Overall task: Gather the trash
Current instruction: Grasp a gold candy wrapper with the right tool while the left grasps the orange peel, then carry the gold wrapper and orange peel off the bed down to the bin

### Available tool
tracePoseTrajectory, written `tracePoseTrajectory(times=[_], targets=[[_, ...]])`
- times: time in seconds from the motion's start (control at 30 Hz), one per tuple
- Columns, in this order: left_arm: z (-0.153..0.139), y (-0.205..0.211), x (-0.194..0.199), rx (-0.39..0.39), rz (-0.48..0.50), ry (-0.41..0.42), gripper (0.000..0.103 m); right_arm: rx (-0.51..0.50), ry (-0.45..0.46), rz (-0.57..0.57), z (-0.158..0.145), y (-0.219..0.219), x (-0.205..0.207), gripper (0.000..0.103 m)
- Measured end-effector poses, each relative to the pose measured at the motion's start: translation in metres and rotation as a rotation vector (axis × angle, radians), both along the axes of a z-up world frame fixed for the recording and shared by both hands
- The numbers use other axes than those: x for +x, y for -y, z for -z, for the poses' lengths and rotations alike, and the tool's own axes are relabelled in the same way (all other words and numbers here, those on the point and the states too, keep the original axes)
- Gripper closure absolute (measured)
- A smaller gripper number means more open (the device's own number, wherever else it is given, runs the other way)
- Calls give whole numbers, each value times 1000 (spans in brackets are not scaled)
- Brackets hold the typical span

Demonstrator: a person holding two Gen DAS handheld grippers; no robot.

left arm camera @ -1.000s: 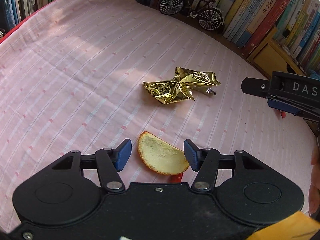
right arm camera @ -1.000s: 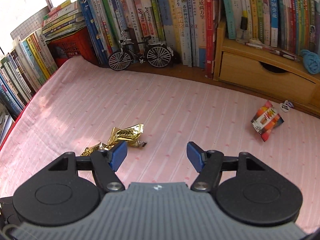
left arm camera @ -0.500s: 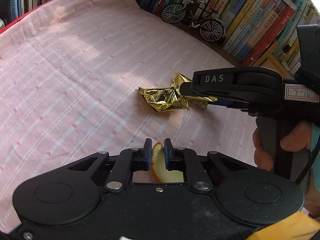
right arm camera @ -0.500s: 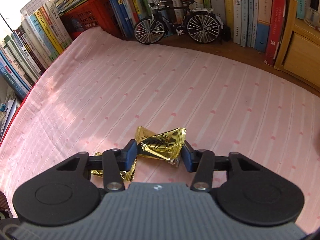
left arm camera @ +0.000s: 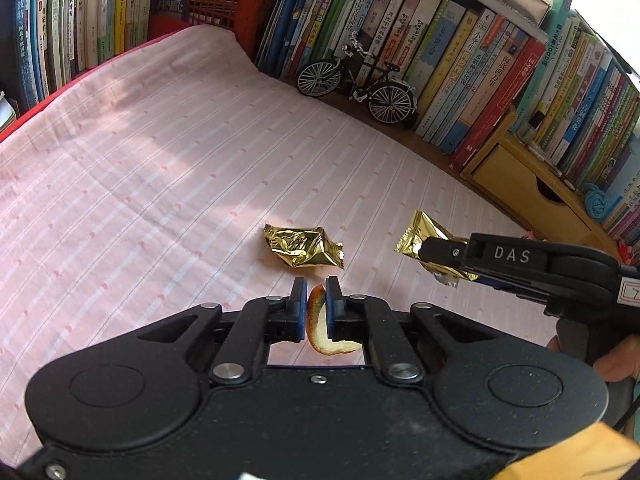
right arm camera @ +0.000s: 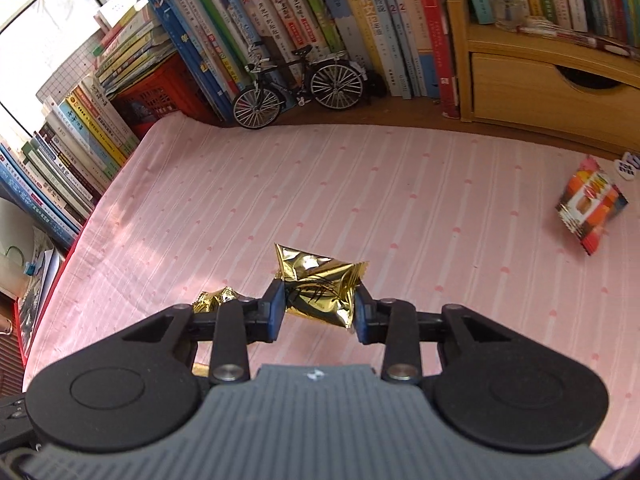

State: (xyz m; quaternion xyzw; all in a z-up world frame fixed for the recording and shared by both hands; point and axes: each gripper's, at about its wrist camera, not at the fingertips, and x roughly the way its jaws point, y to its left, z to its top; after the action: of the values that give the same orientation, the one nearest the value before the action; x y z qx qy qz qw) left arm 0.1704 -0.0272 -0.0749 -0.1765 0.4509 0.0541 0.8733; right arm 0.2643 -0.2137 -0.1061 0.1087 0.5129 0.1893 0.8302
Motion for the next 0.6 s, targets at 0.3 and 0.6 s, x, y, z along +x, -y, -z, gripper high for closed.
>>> tracePoseTrajectory(times=[0.3,0.6], targets=[[-41,8,-25,-15,88,63,95,20,38,195,-31,48,-56,64],[-75,12,-67,-4,238,98,95,-4,103,366,-65,65,-133,64]])
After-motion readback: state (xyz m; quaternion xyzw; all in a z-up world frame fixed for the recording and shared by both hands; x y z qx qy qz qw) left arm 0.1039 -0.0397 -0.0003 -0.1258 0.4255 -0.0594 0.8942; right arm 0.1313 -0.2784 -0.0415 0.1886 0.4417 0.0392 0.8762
